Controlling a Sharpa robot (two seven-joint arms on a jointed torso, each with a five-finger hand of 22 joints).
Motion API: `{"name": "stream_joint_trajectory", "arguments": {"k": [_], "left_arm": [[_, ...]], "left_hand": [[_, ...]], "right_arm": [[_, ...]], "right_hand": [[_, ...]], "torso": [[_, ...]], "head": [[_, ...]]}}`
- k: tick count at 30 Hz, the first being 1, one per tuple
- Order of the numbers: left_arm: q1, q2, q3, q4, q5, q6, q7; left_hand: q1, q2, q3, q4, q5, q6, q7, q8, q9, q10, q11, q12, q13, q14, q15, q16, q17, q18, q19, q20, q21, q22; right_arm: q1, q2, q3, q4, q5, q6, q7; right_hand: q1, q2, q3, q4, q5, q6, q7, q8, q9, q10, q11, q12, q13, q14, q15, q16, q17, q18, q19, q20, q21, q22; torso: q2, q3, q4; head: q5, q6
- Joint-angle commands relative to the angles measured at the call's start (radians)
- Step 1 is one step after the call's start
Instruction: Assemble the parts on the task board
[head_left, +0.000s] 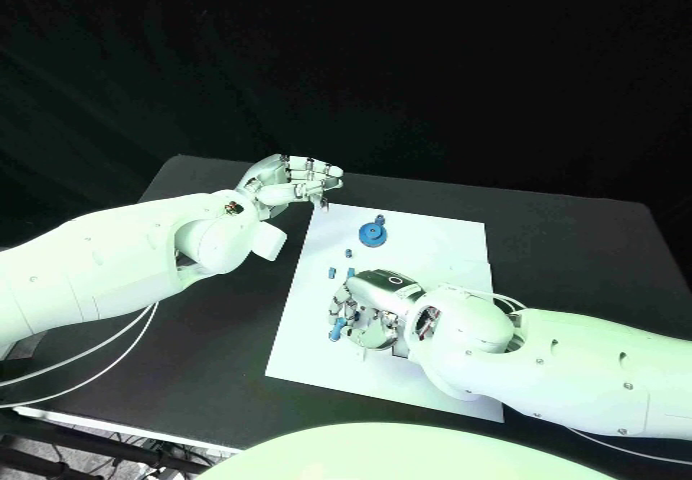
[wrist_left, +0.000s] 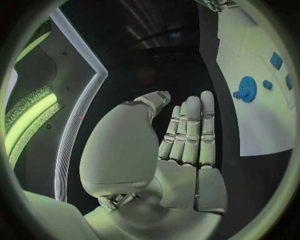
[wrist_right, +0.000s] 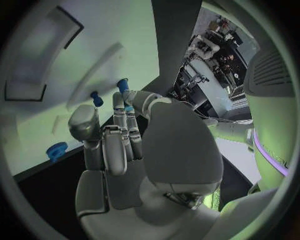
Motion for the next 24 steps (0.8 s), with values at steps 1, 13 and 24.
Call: {"name": "stream_joint_trajectory", "arguments": {"k": [1, 13, 24], "left_arm": [[0.001, 0.001, 0.001, 0.002, 0.001, 0.018, 0.002], [0.001, 0.001, 0.001, 0.002, 0.000, 0.020, 0.000], [0.001, 0.002, 0.001, 0.002, 0.000, 0.021, -0.002]], "left_hand": [[0.007, 0.002, -0.005, -0.002, 0.003, -0.009, 0.001, 0.003, -0.001, -0.006, -0.003, 0.006, -0.002, -0.004, 0.000, -0.003, 0.000, 0.006, 0.000, 0.004, -0.006, -0.001], [0.007, 0.002, -0.006, -0.001, 0.003, -0.010, 0.001, 0.004, -0.001, -0.008, -0.003, 0.007, -0.002, -0.004, 0.000, -0.003, 0.000, 0.006, 0.000, 0.004, -0.006, -0.001], [0.007, 0.001, -0.007, -0.001, 0.003, -0.011, 0.001, 0.004, -0.001, -0.009, -0.003, 0.007, -0.002, -0.005, 0.000, -0.003, 0.000, 0.006, 0.000, 0.004, -0.007, -0.001]], "right_arm": [[-0.002, 0.001, 0.000, 0.002, -0.050, 0.000, -0.027], [-0.005, 0.027, -0.005, -0.001, -0.070, 0.065, -0.031], [-0.009, 0.042, -0.012, 0.004, -0.092, 0.104, -0.033]], "right_hand": [[-0.003, 0.007, -0.001, -0.005, 0.006, 0.000, 0.005, 0.004, 0.083, 0.006, -0.011, -0.006, 0.001, 0.041, -0.004, -0.001, 0.001, -0.015, -0.009, 0.001, -0.003, 0.002], [-0.021, 0.001, -0.012, -0.013, 0.004, -0.003, 0.005, 0.008, 0.090, 0.004, -0.011, -0.010, 0.004, 0.041, -0.003, -0.002, 0.000, -0.015, -0.010, 0.002, -0.007, 0.001], [-0.044, -0.006, -0.035, -0.023, 0.003, -0.017, 0.006, 0.004, 0.095, -0.008, -0.008, -0.021, 0.006, 0.040, 0.000, -0.004, -0.005, -0.012, -0.017, 0.005, -0.022, -0.008]], "torso": [[0.000, -0.0002, 0.0001], [0.000, -0.0003, 0.0001], [0.000, -0.0002, -0.0002]], "head": [[0.001, 0.001], [0.000, 0.001], [0.000, -0.002]]}}
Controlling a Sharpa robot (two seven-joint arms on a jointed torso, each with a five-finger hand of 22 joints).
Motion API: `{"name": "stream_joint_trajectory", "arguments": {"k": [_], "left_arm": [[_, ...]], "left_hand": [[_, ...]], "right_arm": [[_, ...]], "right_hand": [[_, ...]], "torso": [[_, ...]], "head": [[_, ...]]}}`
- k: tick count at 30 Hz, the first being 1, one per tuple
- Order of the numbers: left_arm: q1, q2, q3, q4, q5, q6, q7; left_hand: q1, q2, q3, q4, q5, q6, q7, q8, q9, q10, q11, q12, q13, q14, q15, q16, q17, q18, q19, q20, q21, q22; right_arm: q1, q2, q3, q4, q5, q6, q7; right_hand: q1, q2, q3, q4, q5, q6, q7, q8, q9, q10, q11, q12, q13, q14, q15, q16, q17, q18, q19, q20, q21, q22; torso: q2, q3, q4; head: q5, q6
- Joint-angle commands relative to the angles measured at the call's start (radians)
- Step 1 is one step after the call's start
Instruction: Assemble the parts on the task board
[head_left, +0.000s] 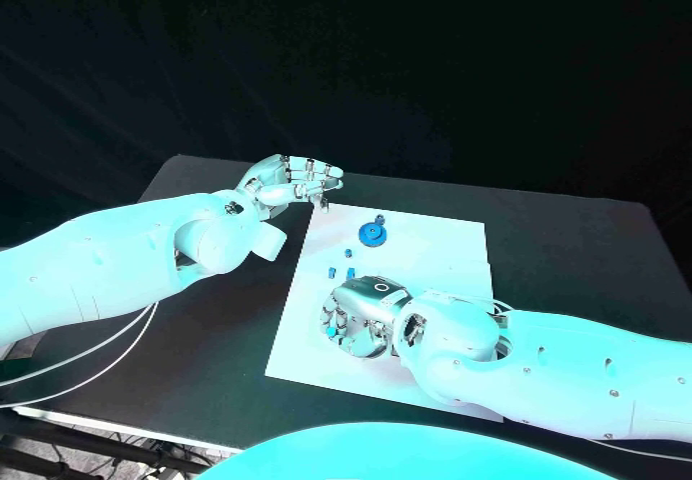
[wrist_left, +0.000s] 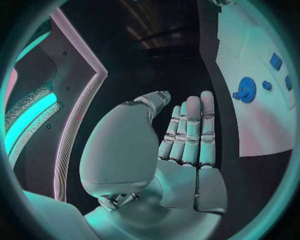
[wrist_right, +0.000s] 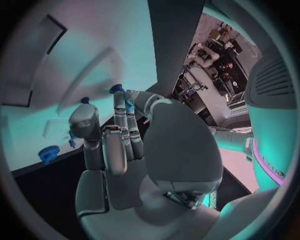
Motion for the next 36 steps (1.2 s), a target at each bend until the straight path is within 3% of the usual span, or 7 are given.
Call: {"name": "stream_joint_trajectory", "arguments": {"k": [1, 10, 13, 20, 32, 35, 36], "left_arm": [[0.001, 0.002, 0.001, 0.002, 0.000, 0.018, 0.003], [0.001, 0.001, 0.001, 0.002, 0.000, 0.019, 0.001], [0.001, 0.000, 0.001, 0.001, 0.000, 0.019, 0.001], [0.001, -0.001, 0.001, 0.001, 0.000, 0.021, 0.000], [0.001, -0.003, 0.000, 0.002, 0.000, 0.026, -0.004], [0.000, -0.003, -0.001, 0.002, -0.001, 0.029, -0.006], [0.000, -0.003, -0.001, 0.002, -0.001, 0.029, -0.006]], "left_hand": [[0.007, 0.001, -0.007, -0.001, 0.003, -0.007, -0.002, 0.004, -0.001, -0.005, 0.001, 0.003, -0.001, -0.005, 0.000, -0.003, 0.000, 0.006, 0.000, 0.004, -0.007, -0.001], [0.007, 0.001, -0.007, -0.001, 0.003, -0.007, -0.002, 0.004, -0.001, -0.005, 0.001, 0.003, -0.001, -0.005, 0.000, -0.003, 0.000, 0.006, 0.000, 0.004, -0.007, -0.001], [0.007, 0.001, -0.007, -0.001, 0.003, -0.007, -0.002, 0.004, -0.001, -0.005, 0.001, 0.003, -0.001, -0.005, 0.000, -0.003, 0.000, 0.006, 0.000, 0.004, -0.007, -0.001], [0.007, 0.001, -0.007, -0.001, 0.003, -0.007, -0.002, 0.004, -0.001, -0.005, 0.001, 0.003, -0.001, -0.005, 0.000, -0.003, 0.000, 0.006, 0.000, 0.004, -0.007, -0.001], [0.007, 0.002, -0.008, 0.000, 0.003, -0.008, -0.002, 0.006, -0.002, -0.008, 0.001, 0.005, -0.002, -0.006, 0.001, -0.003, 0.000, 0.006, -0.001, 0.005, -0.007, -0.001], [0.007, 0.002, -0.008, 0.000, 0.003, -0.008, -0.002, 0.006, -0.002, -0.008, 0.001, 0.005, -0.002, -0.006, 0.001, -0.003, 0.000, 0.006, -0.001, 0.005, -0.007, -0.001], [0.007, 0.002, -0.009, 0.000, 0.003, -0.009, -0.002, 0.006, -0.002, -0.009, 0.001, 0.005, -0.002, -0.007, 0.001, -0.003, 0.000, 0.006, -0.001, 0.005, -0.008, -0.002]], "right_arm": [[-0.005, 0.003, -0.005, 0.003, -0.031, 0.053, -0.007], [-0.005, -0.004, -0.006, 0.006, -0.037, 0.037, -0.031], [-0.005, -0.009, -0.006, 0.007, -0.037, 0.028, -0.033], [-0.005, -0.024, -0.006, 0.014, -0.037, -0.002, -0.029], [-0.004, -0.069, -0.001, 0.054, -0.033, -0.067, -0.016], [-0.002, -0.090, 0.003, 0.069, -0.022, -0.116, 0.002], [-0.001, -0.095, 0.004, 0.072, -0.018, -0.126, 0.007]], "right_hand": [[-0.012, -0.003, -0.006, -0.001, 0.004, -0.007, 0.005, 0.000, 0.094, -0.011, -0.004, -0.006, -0.003, 0.039, 0.000, -0.004, -0.003, -0.012, -0.006, 0.001, -0.005, -0.002], [-0.047, -0.033, -0.039, -0.006, 0.005, -0.091, 0.021, -0.057, 0.073, -0.058, 0.013, -0.016, 0.003, 0.032, 0.014, -0.015, -0.025, -0.003, -0.028, 0.013, -0.064, -0.042], [-0.047, -0.038, -0.043, -0.010, 0.005, -0.127, 0.022, -0.083, 0.063, -0.075, 0.011, -0.010, 0.008, 0.026, 0.014, -0.025, -0.046, 0.002, -0.038, 0.015, -0.092, -0.062], [-0.049, -0.043, -0.050, -0.014, 0.006, -0.170, 0.022, -0.111, 0.052, -0.091, 0.008, 0.007, 0.017, 0.024, 0.011, -0.032, -0.057, 0.005, -0.041, 0.012, -0.112, -0.075], [-0.048, -0.048, -0.073, -0.017, 0.007, -0.229, 0.009, -0.146, 0.038, -0.096, 0.000, 0.047, 0.037, 0.024, 0.004, -0.036, -0.060, 0.005, -0.035, 0.007, -0.126, -0.079], [-0.040, -0.040, -0.117, -0.010, 0.009, -0.282, -0.015, -0.178, 0.022, -0.093, -0.013, 0.082, 0.054, 0.027, -0.007, -0.036, -0.056, 0.004, -0.026, -0.002, -0.128, -0.075], [-0.036, -0.038, -0.132, -0.008, 0.010, -0.287, -0.013, -0.182, 0.019, -0.091, -0.016, 0.092, 0.058, 0.028, -0.009, -0.036, -0.054, 0.003, -0.023, -0.004, -0.126, -0.072]], "torso": [[0.000, 0.0003, -0.0003], [0.000, 0.0007, -0.0005], [0.000, 0.0007, -0.0007], [0.000, 0.0012, -0.0005], [-0.001, 0.0008, -0.0015], [-0.001, 0.0008, -0.0017], [-0.001, 0.0009, -0.0018]], "head": [[0.000, -0.001], [-0.001, 0.000], [-0.001, 0.002], [-0.003, 0.006], [-0.010, 0.012], [-0.014, 0.016], [-0.015, 0.016]]}}
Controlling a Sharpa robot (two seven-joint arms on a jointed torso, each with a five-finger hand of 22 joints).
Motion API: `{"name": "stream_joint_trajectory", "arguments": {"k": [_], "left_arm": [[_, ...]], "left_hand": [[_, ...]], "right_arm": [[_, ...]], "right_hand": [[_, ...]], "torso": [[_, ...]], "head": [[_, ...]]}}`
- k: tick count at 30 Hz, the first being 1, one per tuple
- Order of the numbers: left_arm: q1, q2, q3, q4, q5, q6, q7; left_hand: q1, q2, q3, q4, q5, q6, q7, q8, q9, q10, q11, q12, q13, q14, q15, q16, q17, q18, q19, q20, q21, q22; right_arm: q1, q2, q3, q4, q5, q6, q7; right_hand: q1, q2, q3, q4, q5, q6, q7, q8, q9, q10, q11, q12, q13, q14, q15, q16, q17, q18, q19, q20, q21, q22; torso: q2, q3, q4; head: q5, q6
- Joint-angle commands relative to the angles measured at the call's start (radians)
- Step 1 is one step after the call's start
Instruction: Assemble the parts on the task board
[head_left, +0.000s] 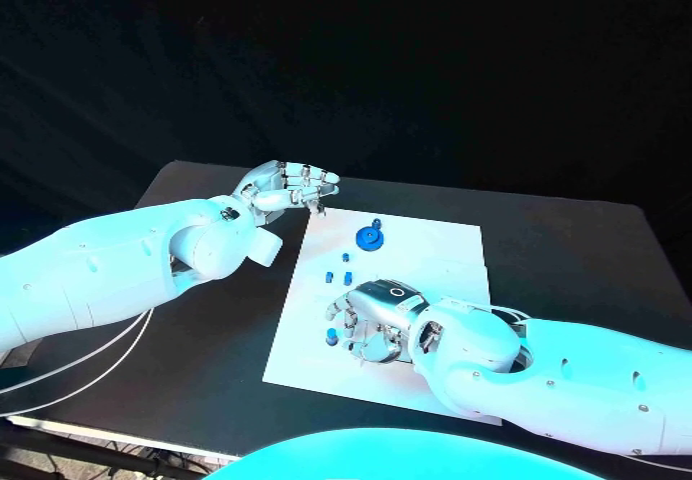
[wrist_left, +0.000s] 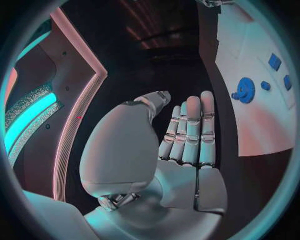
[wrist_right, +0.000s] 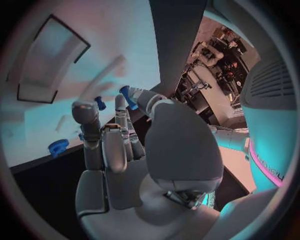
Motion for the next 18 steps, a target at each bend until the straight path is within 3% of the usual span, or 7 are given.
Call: {"name": "stream_joint_trajectory", "arguments": {"k": [1, 4, 6, 12, 16, 17, 18], "left_arm": [[0.000, 0.001, 0.000, 0.003, -0.001, 0.021, 0.001], [0.000, 0.000, -0.001, 0.003, -0.001, 0.022, 0.001], [0.000, -0.001, -0.002, 0.004, -0.001, 0.021, 0.003], [0.000, -0.004, -0.004, 0.003, 0.000, 0.017, 0.007], [0.000, -0.006, -0.005, 0.003, 0.001, 0.013, 0.010], [0.000, -0.007, -0.005, 0.003, 0.001, 0.012, 0.011], [0.000, -0.008, -0.006, 0.003, 0.001, 0.012, 0.012]], "left_hand": [[0.007, 0.002, -0.008, 0.000, 0.003, -0.008, -0.002, 0.006, -0.002, -0.009, 0.001, 0.006, -0.001, -0.007, 0.001, -0.003, 0.000, 0.006, -0.001, 0.005, -0.004, -0.002], [0.007, 0.002, -0.008, 0.000, 0.003, -0.008, -0.002, 0.006, -0.002, -0.009, 0.001, 0.006, -0.001, -0.007, 0.001, -0.003, 0.000, 0.006, -0.001, 0.005, -0.004, -0.002], [0.007, 0.002, -0.009, 0.000, 0.003, -0.009, -0.002, 0.007, -0.002, -0.010, 0.001, 0.006, -0.001, -0.007, 0.001, -0.003, 0.000, 0.006, -0.002, 0.005, -0.004, -0.002], [0.006, 0.001, -0.010, 0.001, 0.003, -0.010, -0.002, 0.007, -0.002, -0.011, 0.002, 0.006, -0.001, -0.008, 0.001, -0.003, 0.000, 0.005, -0.002, 0.005, -0.004, -0.002], [0.006, 0.001, -0.010, 0.001, 0.003, -0.010, -0.002, 0.007, -0.002, -0.011, 0.002, 0.006, -0.001, -0.008, 0.001, -0.003, 0.000, 0.005, -0.002, 0.005, -0.004, -0.002], [0.006, 0.001, -0.010, 0.001, 0.003, -0.010, -0.002, 0.007, -0.002, -0.011, 0.002, 0.006, -0.001, -0.008, 0.001, -0.003, 0.000, 0.005, -0.002, 0.005, -0.004, -0.002], [0.006, 0.001, -0.010, 0.001, 0.003, -0.010, -0.002, 0.007, -0.002, -0.011, 0.002, 0.006, -0.001, -0.008, 0.001, -0.003, 0.000, 0.005, -0.002, 0.005, -0.004, -0.002]], "right_arm": [[0.004, -0.021, 0.004, 0.016, 0.017, -0.097, 0.041], [0.018, -0.061, 0.007, 0.035, 0.083, -0.145, 0.079], [0.033, -0.095, 0.009, 0.045, 0.157, -0.162, 0.102], [0.089, -0.218, 0.010, 0.062, 0.431, -0.152, 0.141], [0.111, -0.314, 0.010, 0.074, 0.544, -0.124, 0.133], [0.114, -0.333, 0.010, 0.076, 0.561, -0.118, 0.128], [0.116, -0.356, 0.009, 0.080, 0.578, -0.113, 0.120]], "right_hand": [[0.013, 0.004, -0.030, 0.006, 0.006, -0.014, -0.004, -0.009, -0.006, 0.004, -0.009, 0.019, 0.009, 0.030, -0.008, -0.004, 0.005, 0.003, 0.005, -0.007, -0.002, 0.004], [0.022, 0.011, -0.060, 0.015, 0.008, -0.010, -0.004, -0.008, -0.008, 0.015, -0.016, 0.042, 0.021, 0.031, -0.013, -0.004, 0.008, 0.002, 0.010, -0.011, -0.002, 0.008], [0.031, 0.013, -0.067, 0.019, 0.007, 0.027, 0.008, 0.010, -0.003, 0.033, -0.018, 0.068, 0.035, 0.031, -0.016, -0.005, 0.007, 0.002, 0.011, -0.014, -0.008, 0.005], [0.008, 0.005, -0.075, 0.050, 0.003, 0.145, 0.043, 0.072, 0.010, 0.054, 0.012, 0.148, 0.088, 0.035, 0.008, -0.001, 0.017, -0.003, 0.019, 0.001, -0.007, 0.013], [-0.036, -0.005, -0.126, 0.096, 0.002, 0.161, 0.028, 0.095, 0.005, 0.064, -0.001, 0.336, 0.228, 0.051, 0.000, 0.032, 0.086, -0.013, 0.058, 0.000, 0.059, 0.070], [-0.040, -0.003, -0.162, 0.118, 0.005, 0.163, 0.021, 0.117, 0.009, 0.073, -0.008, 0.539, 0.434, 0.059, -0.008, 0.051, 0.128, -0.022, 0.073, 0.000, 0.086, 0.094], [-0.044, 0.005, -0.185, 0.140, 0.004, 0.157, 0.017, 0.133, 0.011, 0.085, -0.001, 0.672, 0.587, 0.062, 0.000, 0.060, 0.149, -0.019, 0.078, -0.008, 0.097, 0.106]], "torso": [[-0.001, 0.0000, 0.0006], [-0.001, -0.0003, 0.0017], [-0.001, -0.0012, 0.0007], [-0.005, -0.0034, -0.0026], [-0.009, -0.0049, -0.0065], [-0.010, -0.0046, -0.0082], [-0.011, -0.0042, -0.0094]], "head": [[-0.006, 0.005], [-0.017, 0.010], [-0.028, 0.014], [-0.077, 0.019], [-0.112, 0.025], [-0.116, 0.025], [-0.123, 0.024]]}}
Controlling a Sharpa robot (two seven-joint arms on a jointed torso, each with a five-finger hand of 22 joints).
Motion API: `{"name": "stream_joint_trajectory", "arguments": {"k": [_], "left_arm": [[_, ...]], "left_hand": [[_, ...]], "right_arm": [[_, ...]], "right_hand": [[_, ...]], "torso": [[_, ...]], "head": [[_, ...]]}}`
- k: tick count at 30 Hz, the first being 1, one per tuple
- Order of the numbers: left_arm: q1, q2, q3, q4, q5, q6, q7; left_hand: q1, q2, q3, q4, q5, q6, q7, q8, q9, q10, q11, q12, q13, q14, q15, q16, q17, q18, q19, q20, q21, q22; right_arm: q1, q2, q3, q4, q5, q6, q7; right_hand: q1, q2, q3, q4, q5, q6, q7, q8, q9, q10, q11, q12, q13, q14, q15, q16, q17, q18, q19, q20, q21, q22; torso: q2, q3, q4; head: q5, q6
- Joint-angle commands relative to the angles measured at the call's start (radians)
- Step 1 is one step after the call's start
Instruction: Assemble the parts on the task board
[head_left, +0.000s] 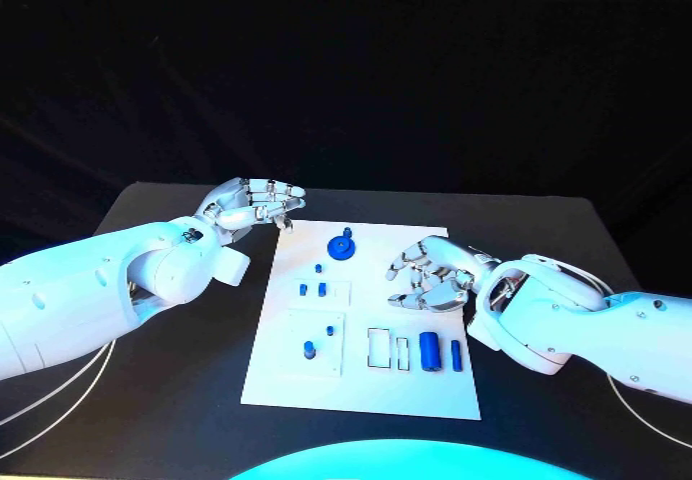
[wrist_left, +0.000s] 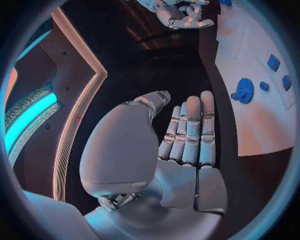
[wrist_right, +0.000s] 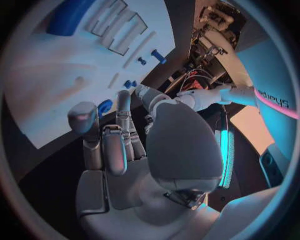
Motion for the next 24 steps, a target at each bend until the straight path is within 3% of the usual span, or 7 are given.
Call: {"name": "stream_joint_trajectory", "arguments": {"k": [1, 2, 4, 8, 15, 24], "left_arm": [[0.000, -0.002, -0.001, 0.002, 0.002, 0.007, 0.013], [0.000, -0.002, -0.001, 0.003, 0.002, 0.007, 0.014], [0.000, -0.002, -0.002, 0.003, 0.003, 0.006, 0.015], [0.000, -0.002, -0.004, 0.006, 0.003, 0.005, 0.016], [0.000, -0.003, -0.005, 0.009, 0.004, 0.004, 0.015], [0.000, -0.006, -0.005, 0.011, 0.005, 0.005, 0.015]], "left_hand": [[0.006, 0.001, -0.005, 0.000, 0.003, -0.007, 0.001, 0.007, -0.001, -0.008, -0.002, 0.006, -0.002, -0.008, 0.001, -0.003, 0.000, 0.005, -0.002, 0.005, -0.004, -0.001], [0.006, 0.001, -0.005, 0.000, 0.003, -0.007, 0.001, 0.007, -0.001, -0.008, -0.002, 0.006, -0.002, -0.008, 0.001, -0.003, 0.000, 0.005, -0.002, 0.005, -0.004, -0.001], [0.006, 0.001, -0.005, 0.000, 0.003, -0.007, 0.001, 0.007, -0.001, -0.008, -0.002, 0.006, -0.002, -0.008, 0.001, -0.003, 0.000, 0.005, -0.002, 0.005, -0.004, -0.001], [0.006, 0.001, -0.005, 0.000, 0.003, -0.007, 0.001, 0.007, -0.001, -0.008, -0.002, 0.006, -0.002, -0.008, 0.001, -0.003, 0.000, 0.005, -0.002, 0.005, -0.004, -0.001], [0.005, 0.001, -0.006, 0.001, 0.003, -0.008, 0.001, 0.007, -0.002, -0.009, -0.002, 0.007, -0.002, -0.009, 0.002, -0.003, 0.000, 0.005, -0.003, 0.006, -0.005, -0.001], [0.004, 0.001, -0.007, 0.002, 0.003, -0.008, 0.001, 0.008, -0.002, -0.010, -0.002, 0.007, -0.002, -0.009, 0.002, -0.003, 0.000, 0.005, -0.003, 0.006, -0.005, -0.001]], "right_arm": [[0.006, -0.052, -0.003, 0.014, 0.196, 0.022, 0.010], [0.007, -0.069, -0.004, 0.018, 0.201, 0.026, 0.001], [0.008, -0.111, -0.009, 0.030, 0.197, 0.036, -0.029], [0.003, -0.167, -0.018, 0.053, 0.155, 0.049, -0.089], [-0.037, -0.207, -0.032, 0.077, 0.053, 0.052, -0.182], [-0.067, -0.198, -0.036, 0.086, -0.020, 0.051, -0.238]], "right_hand": [[-0.020, 0.010, -0.047, 0.038, -0.001, -0.005, -0.002, 0.029, 0.006, 0.056, -0.002, 0.268, 0.305, 0.065, -0.004, 0.022, 0.062, -0.015, 0.016, 0.000, 0.031, 0.029], [-0.017, 0.016, -0.087, 0.069, -0.002, -0.012, -0.005, 0.065, 0.014, 0.096, 0.000, 0.404, 0.476, 0.069, -0.006, 0.034, 0.091, -0.018, 0.024, 0.000, 0.048, 0.046], [-0.014, 0.026, -0.121, 0.093, 0.000, -0.010, -0.008, 0.094, 0.023, 0.153, -0.005, 0.499, 0.612, 0.074, -0.005, 0.042, 0.114, -0.022, 0.034, -0.001, 0.069, 0.065], [-0.027, 0.051, -0.199, 0.102, 0.001, -0.013, -0.014, 0.138, 0.034, 0.202, -0.009, 0.574, 0.727, 0.077, -0.009, 0.050, 0.137, -0.028, 0.049, -0.004, 0.097, 0.093], [-0.043, 0.071, -0.261, 0.104, 0.000, -0.016, -0.018, 0.159, 0.036, 0.210, -0.012, 0.586, 0.750, 0.079, -0.012, 0.054, 0.147, -0.031, 0.055, -0.006, 0.110, 0.107], [-0.057, 0.103, -0.354, 0.106, 0.003, -0.016, -0.023, 0.179, 0.031, 0.217, -0.016, 0.589, 0.764, 0.081, -0.015, 0.056, 0.156, -0.033, 0.060, -0.009, 0.118, 0.119]], "torso": [[-0.005, -0.0006, -0.0059], [-0.006, -0.0002, -0.0075], [-0.008, 0.0000, -0.0087], [-0.010, -0.0003, -0.0105], [-0.008, -0.0005, -0.0097], [-0.008, -0.0016, -0.0071]], "head": [[-0.030, 0.001], [-0.035, -0.002], [-0.044, -0.005], [-0.058, -0.011], [-0.071, -0.020], [-0.074, -0.029]]}}
